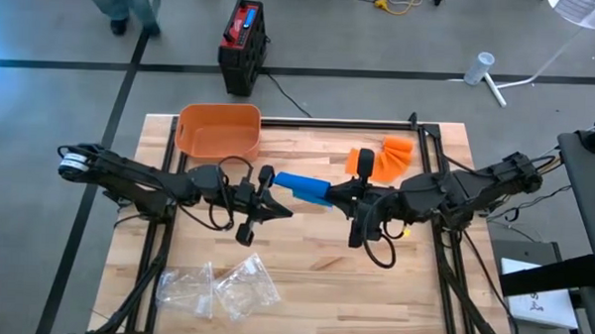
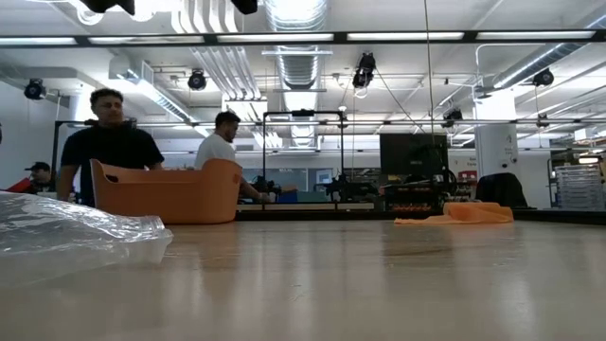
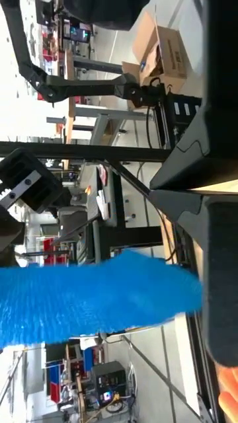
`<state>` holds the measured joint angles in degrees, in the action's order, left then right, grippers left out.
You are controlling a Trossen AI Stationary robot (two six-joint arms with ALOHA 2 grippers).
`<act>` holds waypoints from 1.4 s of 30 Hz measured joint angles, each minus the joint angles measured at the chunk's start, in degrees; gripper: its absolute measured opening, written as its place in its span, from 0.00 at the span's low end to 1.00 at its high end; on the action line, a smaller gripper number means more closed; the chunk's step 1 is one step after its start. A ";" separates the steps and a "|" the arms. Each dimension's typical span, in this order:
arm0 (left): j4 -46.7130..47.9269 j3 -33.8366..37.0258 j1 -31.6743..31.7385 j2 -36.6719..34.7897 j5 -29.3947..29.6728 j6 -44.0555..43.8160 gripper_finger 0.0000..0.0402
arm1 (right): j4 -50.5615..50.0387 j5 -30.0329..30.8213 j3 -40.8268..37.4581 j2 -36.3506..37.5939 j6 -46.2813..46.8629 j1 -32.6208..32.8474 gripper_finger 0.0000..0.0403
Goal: Roll bandage
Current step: Roll the blue bandage
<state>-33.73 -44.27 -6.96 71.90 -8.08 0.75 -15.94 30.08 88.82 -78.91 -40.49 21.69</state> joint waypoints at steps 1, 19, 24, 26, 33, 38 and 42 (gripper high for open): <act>0.85 0.00 0.00 -0.28 0.00 0.10 0.01 | 0.00 -0.02 0.00 0.00 0.00 0.00 0.01; 7.78 0.02 0.44 -3.59 5.52 1.85 0.40 | 1.34 -3.60 0.00 0.42 0.20 1.31 0.01; 3.59 0.04 0.44 -2.30 3.65 1.02 0.57 | 1.76 -5.39 0.00 0.42 0.37 1.46 0.01; 1.12 0.04 0.46 -1.47 1.08 -0.36 0.62 | 1.75 -5.01 0.00 0.42 0.37 1.44 0.01; -1.15 0.04 0.54 1.36 0.76 -3.49 0.59 | 1.77 -5.00 0.00 0.42 0.39 1.42 0.01; -4.38 0.04 0.85 2.73 2.56 -4.96 0.49 | 1.74 -4.98 0.00 0.35 0.39 1.40 0.01; -5.06 0.04 0.87 2.77 2.67 -5.73 0.40 | 1.70 -4.77 0.00 0.20 0.39 1.40 0.01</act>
<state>-38.80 -44.23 -6.09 74.67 -5.41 -4.98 -14.24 25.31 88.82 -78.71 -40.10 23.09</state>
